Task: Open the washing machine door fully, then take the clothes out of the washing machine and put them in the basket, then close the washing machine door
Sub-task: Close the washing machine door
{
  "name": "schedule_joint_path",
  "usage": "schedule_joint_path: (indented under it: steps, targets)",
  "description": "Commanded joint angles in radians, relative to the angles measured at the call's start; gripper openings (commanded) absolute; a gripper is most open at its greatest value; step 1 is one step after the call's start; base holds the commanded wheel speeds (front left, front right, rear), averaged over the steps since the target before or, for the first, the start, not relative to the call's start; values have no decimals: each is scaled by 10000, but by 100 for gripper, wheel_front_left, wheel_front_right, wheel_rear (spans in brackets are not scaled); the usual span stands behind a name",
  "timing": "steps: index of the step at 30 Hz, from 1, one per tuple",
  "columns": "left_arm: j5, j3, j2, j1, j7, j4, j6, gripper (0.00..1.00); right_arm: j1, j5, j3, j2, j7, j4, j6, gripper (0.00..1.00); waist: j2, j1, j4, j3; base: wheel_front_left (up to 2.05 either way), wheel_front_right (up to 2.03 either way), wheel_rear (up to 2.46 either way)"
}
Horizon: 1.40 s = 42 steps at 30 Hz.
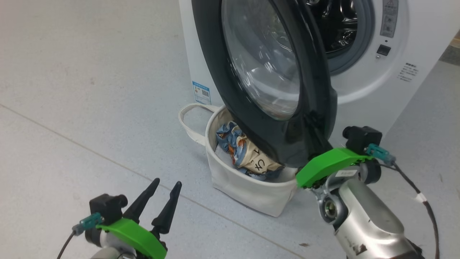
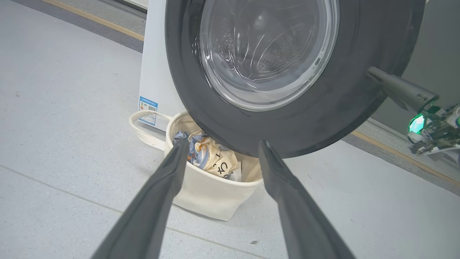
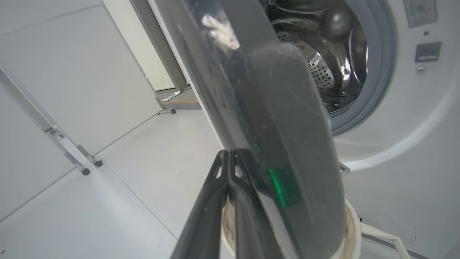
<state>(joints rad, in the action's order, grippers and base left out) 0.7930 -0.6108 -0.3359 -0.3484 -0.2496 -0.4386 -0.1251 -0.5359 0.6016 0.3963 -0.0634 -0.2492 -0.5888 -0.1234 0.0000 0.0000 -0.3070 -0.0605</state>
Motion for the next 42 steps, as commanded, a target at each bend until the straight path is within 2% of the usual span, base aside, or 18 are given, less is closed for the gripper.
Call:
schedule_joint_path:
  steps: [1, 8, 20, 25, 38, 42]
  targets:
    - [-148, 380, -132, -497, -122, 234, -56, 100, -523, -152, -202, 130, -124, 271, -73, 0, 0, 0, 27, -50, 0, 0, 0]
    - [-265, 431, 68, -473, -122, 343, -56, 100, -1202, -485, -1313, 130, -125, -39, -73, 0, 0, 0, 16, -576, 0, 0, 0]
    - [-552, 629, 750, -773, -122, 573, -56, 100, -3887, -2618, -4129, 130, -125, -1721, -73, 0, 0, 0, -412, -2065, 0, 0, 0]
    - [-584, 704, 989, -969, -122, 497, -56, 100, -4557, -3308, -5130, -62, -125, -2109, -73, 0, 0, 0, -622, -2387, 0, 0, 0]
    - [-645, 850, 1205, -1029, -122, 478, -56, 100, -5432, -4074, -6660, -631, -126, -2298, -73, 0, 0, 0, -761, -2847, 0, 0, 0]
    - [-645, 866, 1212, -1056, -122, 461, -56, 100, -5554, -4155, -6570, -620, -126, -2309, -73, 0, 0, 0, -703, -2918, 0, 0, 0]
